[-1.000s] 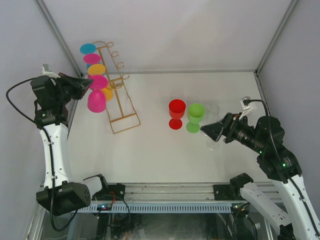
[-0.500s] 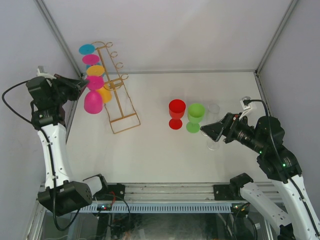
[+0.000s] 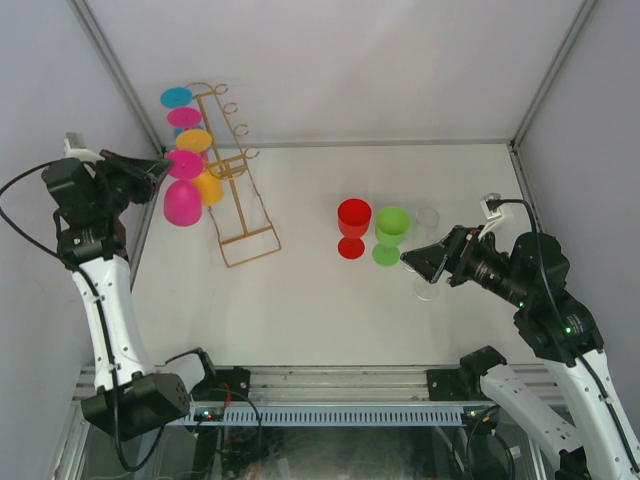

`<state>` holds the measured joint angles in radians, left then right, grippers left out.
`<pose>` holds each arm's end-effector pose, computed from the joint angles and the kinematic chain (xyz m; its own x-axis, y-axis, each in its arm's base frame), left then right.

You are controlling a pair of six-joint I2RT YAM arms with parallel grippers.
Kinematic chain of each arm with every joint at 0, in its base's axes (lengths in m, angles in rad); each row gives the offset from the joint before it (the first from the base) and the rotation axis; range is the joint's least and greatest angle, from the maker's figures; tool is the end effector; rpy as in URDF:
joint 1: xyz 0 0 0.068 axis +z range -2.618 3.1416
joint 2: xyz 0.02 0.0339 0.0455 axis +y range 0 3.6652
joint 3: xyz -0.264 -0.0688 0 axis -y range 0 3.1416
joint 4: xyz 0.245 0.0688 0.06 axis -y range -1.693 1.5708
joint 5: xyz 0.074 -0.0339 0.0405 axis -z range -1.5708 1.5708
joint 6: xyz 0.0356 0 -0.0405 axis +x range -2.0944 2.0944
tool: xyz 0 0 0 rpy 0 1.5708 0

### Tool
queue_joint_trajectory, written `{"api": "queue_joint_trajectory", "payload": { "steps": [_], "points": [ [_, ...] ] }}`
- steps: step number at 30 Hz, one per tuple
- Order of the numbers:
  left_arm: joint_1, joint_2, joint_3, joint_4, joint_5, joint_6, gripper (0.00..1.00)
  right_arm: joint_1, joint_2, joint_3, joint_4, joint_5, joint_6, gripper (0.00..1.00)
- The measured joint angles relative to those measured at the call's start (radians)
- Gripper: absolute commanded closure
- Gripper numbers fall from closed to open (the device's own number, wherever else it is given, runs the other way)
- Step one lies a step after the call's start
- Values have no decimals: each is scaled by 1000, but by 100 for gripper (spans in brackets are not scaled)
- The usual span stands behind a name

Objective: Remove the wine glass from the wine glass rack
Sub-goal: Pick up the wine glass from the wine rack, then place the wine glass at the center of the board.

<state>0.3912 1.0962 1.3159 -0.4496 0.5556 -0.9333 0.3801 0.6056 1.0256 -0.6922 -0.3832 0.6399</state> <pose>0.2169 0.0692 0.4365 -0.2466 -0.8402 -0.4829 -0.0795 0.5142 -0.8540 0.0928 0.0514 0.3897 -0.6054 0.3545 -0.7126 -0.3952 0.6433 0.6558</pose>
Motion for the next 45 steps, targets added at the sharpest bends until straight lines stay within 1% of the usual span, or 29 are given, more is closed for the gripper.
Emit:
{"api": "queue_joint_trajectory", "payload": {
  "steps": [5, 7, 12, 16, 21, 24, 27, 29, 31, 34, 37, 40, 41, 45],
  "points": [
    [3, -58, -3, -7, -3, 2, 100, 0, 0, 0, 0, 0, 0, 24],
    [7, -102, -20, -8, -7, 10, 100, 0, 0, 0, 0, 1, 0, 24],
    [15, -259, -85, -46, -84, 55, 100, 0, 0, -5, 5, 0, 0, 25],
    [16, -328, -84, -118, -162, 109, 100, 0, -4, -16, 18, 26, 14, 25],
    [17, -321, -64, -243, -211, 197, 100, 0, -50, -58, 70, 69, 38, 25],
    [17, -326, -69, -348, -225, 274, 100, 0, -63, -66, 84, 83, 48, 25],
    [6, -358, -107, -406, -247, 332, 100, 0, -58, -67, 106, 87, 58, 25],
    [-14, -391, -160, -421, -229, 348, 100, 0, -51, -76, 134, 81, 67, 25],
    [-58, -428, -211, -430, -212, 350, 100, 0, -40, -82, 150, 70, 76, 25],
    [-171, -450, -260, -428, -205, 352, 100, 0, -18, -87, 172, 51, 89, 26],
    [-320, -450, -294, -421, -197, 353, 100, 0, -11, -92, 184, 38, 101, 26],
    [-504, -447, -334, -385, -199, 342, 100, 0, -12, -105, 207, 21, 114, 26],
    [-565, -445, -349, -365, -202, 339, 100, 0, -12, -110, 214, 14, 119, 27],
    [-755, -412, -412, -257, -201, 310, 100, 0, -3, -121, 231, -24, 130, 28]
  ]
}}
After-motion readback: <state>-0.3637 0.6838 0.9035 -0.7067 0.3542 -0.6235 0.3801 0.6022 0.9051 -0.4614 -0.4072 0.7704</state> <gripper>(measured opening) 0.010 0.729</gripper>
